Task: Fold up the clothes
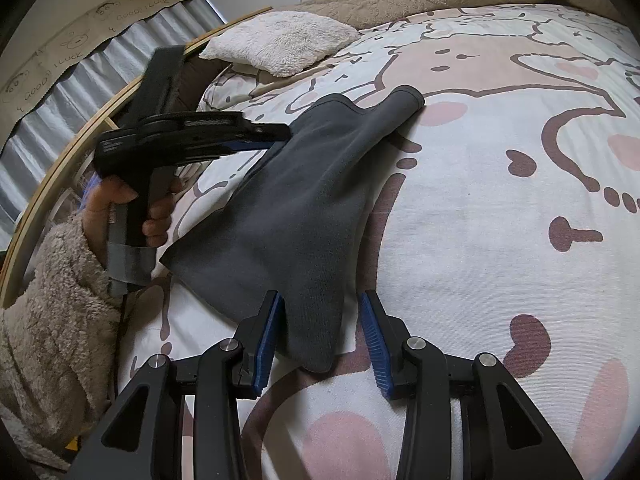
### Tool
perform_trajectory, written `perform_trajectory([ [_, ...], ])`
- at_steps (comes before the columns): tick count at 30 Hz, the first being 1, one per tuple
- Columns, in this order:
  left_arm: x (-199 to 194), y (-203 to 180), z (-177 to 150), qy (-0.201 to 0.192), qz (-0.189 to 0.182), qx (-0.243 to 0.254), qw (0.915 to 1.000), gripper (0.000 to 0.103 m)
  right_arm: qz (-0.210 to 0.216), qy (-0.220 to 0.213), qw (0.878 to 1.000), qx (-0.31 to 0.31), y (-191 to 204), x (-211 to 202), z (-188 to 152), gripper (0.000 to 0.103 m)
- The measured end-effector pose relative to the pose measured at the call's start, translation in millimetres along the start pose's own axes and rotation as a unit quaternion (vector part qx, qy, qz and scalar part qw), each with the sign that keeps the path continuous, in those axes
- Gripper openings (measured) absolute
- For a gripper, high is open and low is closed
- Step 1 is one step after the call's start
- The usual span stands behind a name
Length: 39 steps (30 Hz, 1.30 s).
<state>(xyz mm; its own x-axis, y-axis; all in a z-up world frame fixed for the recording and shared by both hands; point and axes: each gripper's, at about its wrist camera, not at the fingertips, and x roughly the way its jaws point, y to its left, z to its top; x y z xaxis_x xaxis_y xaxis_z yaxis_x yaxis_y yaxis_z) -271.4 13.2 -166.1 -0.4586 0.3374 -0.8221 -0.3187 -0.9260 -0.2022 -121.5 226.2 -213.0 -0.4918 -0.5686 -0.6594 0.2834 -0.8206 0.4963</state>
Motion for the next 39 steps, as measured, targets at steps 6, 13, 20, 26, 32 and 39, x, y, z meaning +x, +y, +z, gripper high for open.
perform_trajectory([
  [6,-31.9,-17.8,-10.5,-0.056,0.002,0.04,0.9976,0.003,0.003,0.0,1.0,0.003,-0.1,-1.3,0.7,0.041],
  [13,-62.4,-15.7,-7.8,-0.118,0.064,0.056,0.9893,0.003,0.007,-0.001,1.0,0.006,-0.1,-2.7,0.8,0.041],
  [20,-0.1,6.1,-15.3,-0.031,0.108,0.049,0.9924,0.003,0.007,0.001,1.0,0.007,2.0,-3.7,3.7,0.041],
  [26,-31.3,10.8,-15.5,-0.069,0.122,0.026,0.9898,0.017,0.013,-0.002,0.999,0.033,10.2,-25.9,8.0,0.041],
  [32,-93.1,-2.2,-34.1,-0.103,0.022,-0.018,0.9943,0.021,0.07,-0.059,0.987,0.134,-20.7,-74.8,50.7,0.041],
  [39,-83.3,-60.6,-99.0,-0.043,-0.093,-0.003,0.9948,0.021,0.092,0.008,0.974,0.208,-74.9,-7.2,123.4,0.041],
])
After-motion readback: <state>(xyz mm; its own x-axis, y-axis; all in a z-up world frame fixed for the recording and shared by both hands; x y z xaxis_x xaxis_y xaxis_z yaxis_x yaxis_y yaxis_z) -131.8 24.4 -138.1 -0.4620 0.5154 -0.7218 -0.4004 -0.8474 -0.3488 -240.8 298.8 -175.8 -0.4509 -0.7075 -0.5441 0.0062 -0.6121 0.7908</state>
